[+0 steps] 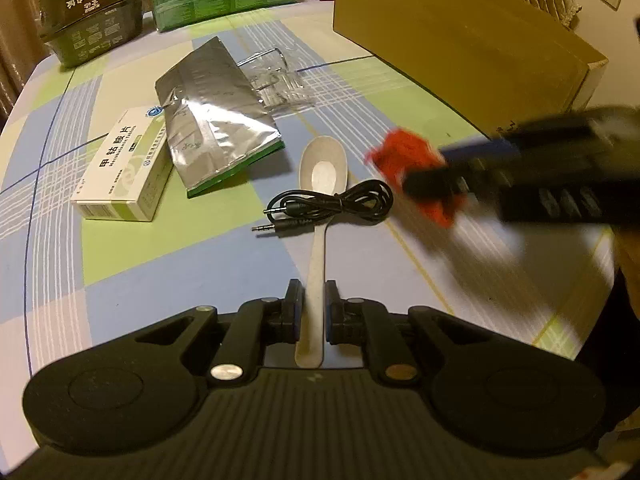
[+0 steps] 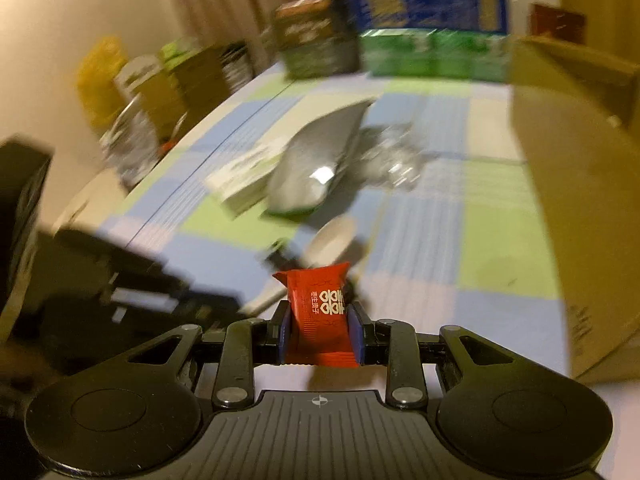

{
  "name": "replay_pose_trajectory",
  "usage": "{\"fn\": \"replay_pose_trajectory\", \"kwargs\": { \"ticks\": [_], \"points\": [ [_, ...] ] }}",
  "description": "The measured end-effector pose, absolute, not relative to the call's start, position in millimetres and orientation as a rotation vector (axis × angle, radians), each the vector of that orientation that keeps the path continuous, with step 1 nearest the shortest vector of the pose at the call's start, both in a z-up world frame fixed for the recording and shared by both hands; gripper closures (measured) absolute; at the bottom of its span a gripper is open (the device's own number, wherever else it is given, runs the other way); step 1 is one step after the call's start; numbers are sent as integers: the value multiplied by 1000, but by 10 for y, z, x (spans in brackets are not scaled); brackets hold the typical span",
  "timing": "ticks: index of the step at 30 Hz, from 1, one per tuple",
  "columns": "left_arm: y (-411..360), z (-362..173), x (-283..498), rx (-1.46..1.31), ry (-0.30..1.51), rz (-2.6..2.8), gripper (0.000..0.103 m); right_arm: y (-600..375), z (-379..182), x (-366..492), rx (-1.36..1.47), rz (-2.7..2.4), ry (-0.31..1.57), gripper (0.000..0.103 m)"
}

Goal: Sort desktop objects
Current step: 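Move the left tool toward the black cable beside the spoon while the right tool holds the packet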

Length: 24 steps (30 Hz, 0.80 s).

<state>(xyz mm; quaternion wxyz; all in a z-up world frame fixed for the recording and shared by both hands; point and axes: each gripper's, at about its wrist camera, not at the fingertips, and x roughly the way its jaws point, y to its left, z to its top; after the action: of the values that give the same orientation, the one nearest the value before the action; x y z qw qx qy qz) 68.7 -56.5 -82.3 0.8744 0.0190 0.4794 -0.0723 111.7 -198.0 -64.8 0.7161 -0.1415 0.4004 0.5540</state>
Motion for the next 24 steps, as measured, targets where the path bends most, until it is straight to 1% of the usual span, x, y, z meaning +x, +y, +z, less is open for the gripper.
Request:
{"fn": "replay_pose_trajectory", "kwargs": {
  "ticks": [5,6,10,14,17,20,23,24],
  "points": [
    [-538,-825,667,38,988,-186,96,-1840,-816,1146,-311,1247,971,77],
    [-543,-829,660,43,985,-193,96,-1815,-829,1150,-319,1240,965,77],
    [-542,-845,657,50,977,-207,95,-1757,-781,1182,-336,1177,842,77],
    [-535,-847,666,53,976,-204,96,-1772,-757,1296,-312,1118,817,78],
    [-542,-852,682,62,971,-196,95,-1821,-775,1345,-311,1093,835,78],
    [-559,-858,725,67,960,-202,87,-1888,-773,1397,-301,1072,846,78],
    [-617,-841,803,76,939,-233,87,-1928,-784,1453,-287,1055,862,78],
    [-641,-833,833,78,930,-241,86,-1943,-783,1465,-285,1051,863,78]
  ]
}}
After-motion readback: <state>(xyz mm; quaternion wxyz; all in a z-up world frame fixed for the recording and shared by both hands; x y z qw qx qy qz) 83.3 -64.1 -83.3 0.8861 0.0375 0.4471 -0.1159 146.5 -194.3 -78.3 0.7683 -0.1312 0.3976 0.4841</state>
